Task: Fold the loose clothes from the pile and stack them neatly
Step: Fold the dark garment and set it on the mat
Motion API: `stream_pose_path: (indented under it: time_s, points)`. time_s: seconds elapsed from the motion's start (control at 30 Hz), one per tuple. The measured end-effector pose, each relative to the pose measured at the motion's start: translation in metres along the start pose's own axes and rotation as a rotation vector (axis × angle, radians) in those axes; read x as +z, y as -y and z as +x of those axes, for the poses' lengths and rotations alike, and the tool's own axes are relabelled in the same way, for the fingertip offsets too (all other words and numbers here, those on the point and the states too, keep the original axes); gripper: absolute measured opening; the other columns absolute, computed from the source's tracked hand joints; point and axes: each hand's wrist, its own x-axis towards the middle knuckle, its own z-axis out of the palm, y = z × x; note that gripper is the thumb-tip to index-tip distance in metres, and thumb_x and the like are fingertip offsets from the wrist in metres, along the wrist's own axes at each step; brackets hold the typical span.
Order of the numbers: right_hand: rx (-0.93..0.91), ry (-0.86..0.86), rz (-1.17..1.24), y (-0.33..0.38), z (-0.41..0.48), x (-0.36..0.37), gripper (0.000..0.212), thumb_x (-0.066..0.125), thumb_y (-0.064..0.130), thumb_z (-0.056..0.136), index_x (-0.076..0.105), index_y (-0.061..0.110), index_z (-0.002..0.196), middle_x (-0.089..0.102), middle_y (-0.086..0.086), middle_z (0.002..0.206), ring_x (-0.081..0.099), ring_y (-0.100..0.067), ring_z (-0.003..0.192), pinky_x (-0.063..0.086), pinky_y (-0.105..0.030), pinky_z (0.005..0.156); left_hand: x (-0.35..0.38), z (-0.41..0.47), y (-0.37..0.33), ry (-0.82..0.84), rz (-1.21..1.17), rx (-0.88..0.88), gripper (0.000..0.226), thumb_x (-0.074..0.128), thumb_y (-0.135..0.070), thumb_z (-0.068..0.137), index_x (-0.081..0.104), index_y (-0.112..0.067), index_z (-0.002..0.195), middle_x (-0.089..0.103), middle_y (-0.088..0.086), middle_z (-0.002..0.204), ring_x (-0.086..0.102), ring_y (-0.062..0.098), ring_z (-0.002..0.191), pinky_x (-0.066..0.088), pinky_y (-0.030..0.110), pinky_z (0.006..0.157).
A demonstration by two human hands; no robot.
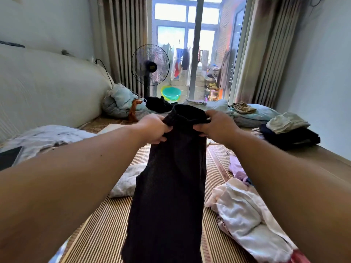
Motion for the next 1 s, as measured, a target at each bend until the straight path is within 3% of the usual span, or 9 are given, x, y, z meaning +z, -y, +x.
stream_pose_path:
  time_s: [0.13,0.23,0.27,0.33,0.47,0.57,0.73,0.83,1.0]
  points:
    - [-0.157,-0.187,-0.148,-0.003,0.014,-0.003,0.026,0.071,0.028,0.083,0.055,0.023,0.103,0.056,0.007,0.093,0.051,-0.014,0.085,0.034,-0.024,0.067,-0.002,0.019,0.000,-0.133,-0.003,0.280,0.014,0.066,-0.018,0.087,0.064,-0.021,0.073,0.056,-0.008,0.059,0.054,0.013,0.061,0.041,0.027,0.060]
    - [-0.242,-0.237,-0.149,-0.004,0.011,-0.008,0.026,0.072,0.027,0.082,0.050,0.027,0.095,0.055,0.011,0.088,0.051,-0.013,0.085,0.031,-0.020,0.064,-0.001,0.019,0.001,-0.183,0.078,0.415,0.005,0.070,-0.021,0.080,0.071,-0.017,0.084,0.068,0.004,0.074,0.063,0.021,0.073,0.049,0.036,0.071]
    - [-0.259,-0.238,-0.151,-0.006,0.007,-0.008,0.026,0.073,0.026,0.082,0.050,0.027,0.095,0.055,0.011,0.089,0.052,-0.013,0.086,0.031,-0.021,0.066,0.001,0.016,0.004,-0.175,0.095,0.431,0.015,0.071,-0.023,0.076,0.071,-0.014,0.088,0.069,0.010,0.080,0.064,0.026,0.078,0.049,0.039,0.075]
    - [-0.250,-0.208,-0.164,-0.010,-0.007,-0.008,0.028,0.074,0.024,0.081,0.050,0.027,0.094,0.055,0.012,0.088,0.052,-0.012,0.086,0.032,-0.020,0.066,0.005,0.007,0.013,-0.112,0.091,0.448,0.021,0.070,-0.026,0.070,0.070,-0.010,0.085,0.065,0.005,0.073,0.060,0.019,0.069,0.046,0.037,0.072]
    - [-0.190,-0.047,-0.277,-0.029,-0.053,-0.002,0.030,0.075,0.022,0.078,0.050,0.033,0.090,0.057,0.015,0.086,0.057,-0.013,0.086,0.035,-0.024,0.067,0.019,-0.022,0.049,0.013,0.172,0.385,0.015,0.075,-0.024,0.075,0.066,-0.023,0.062,0.058,-0.014,0.054,0.052,-0.001,0.053,0.041,0.027,0.060]
    - [-0.125,0.131,-0.330,-0.048,-0.103,0.009,0.033,0.075,0.022,0.076,0.050,0.040,0.087,0.059,0.020,0.080,0.057,-0.008,0.081,0.039,-0.017,0.065,0.037,-0.060,0.086,0.153,0.213,0.290,0.017,0.074,-0.028,0.078,0.069,-0.023,0.062,0.066,-0.006,0.060,0.061,0.010,0.057,0.045,0.030,0.058]
    - [0.003,0.471,-0.385,-0.089,-0.195,0.046,0.025,0.073,0.026,0.074,0.058,0.035,0.093,0.065,0.010,0.088,0.061,-0.008,0.083,0.050,-0.029,0.076,0.074,-0.135,0.158,0.385,0.318,0.154,0.029,0.073,-0.026,0.080,0.060,-0.021,0.055,0.048,-0.012,0.052,0.043,0.002,0.051,0.034,0.025,0.055]
    - [-0.001,0.610,-0.354,-0.097,-0.230,0.062,0.023,0.071,0.024,0.073,0.053,0.035,0.083,0.059,0.012,0.075,0.056,-0.006,0.071,0.045,-0.021,0.065,0.087,-0.173,0.191,0.525,0.354,0.052,0.032,0.072,-0.030,0.081,0.059,-0.024,0.053,0.048,-0.011,0.052,0.040,0.004,0.049,0.034,0.023,0.052]
    - [0.143,0.831,-0.201,-0.091,-0.236,0.064,0.022,0.072,0.020,0.070,0.059,0.035,0.079,0.062,0.013,0.074,0.056,-0.002,0.067,0.045,-0.021,0.064,0.081,-0.193,0.200,0.653,0.487,0.080,0.023,0.069,-0.038,0.081,0.060,-0.034,0.059,0.052,-0.016,0.052,0.044,0.001,0.050,0.037,0.018,0.051]
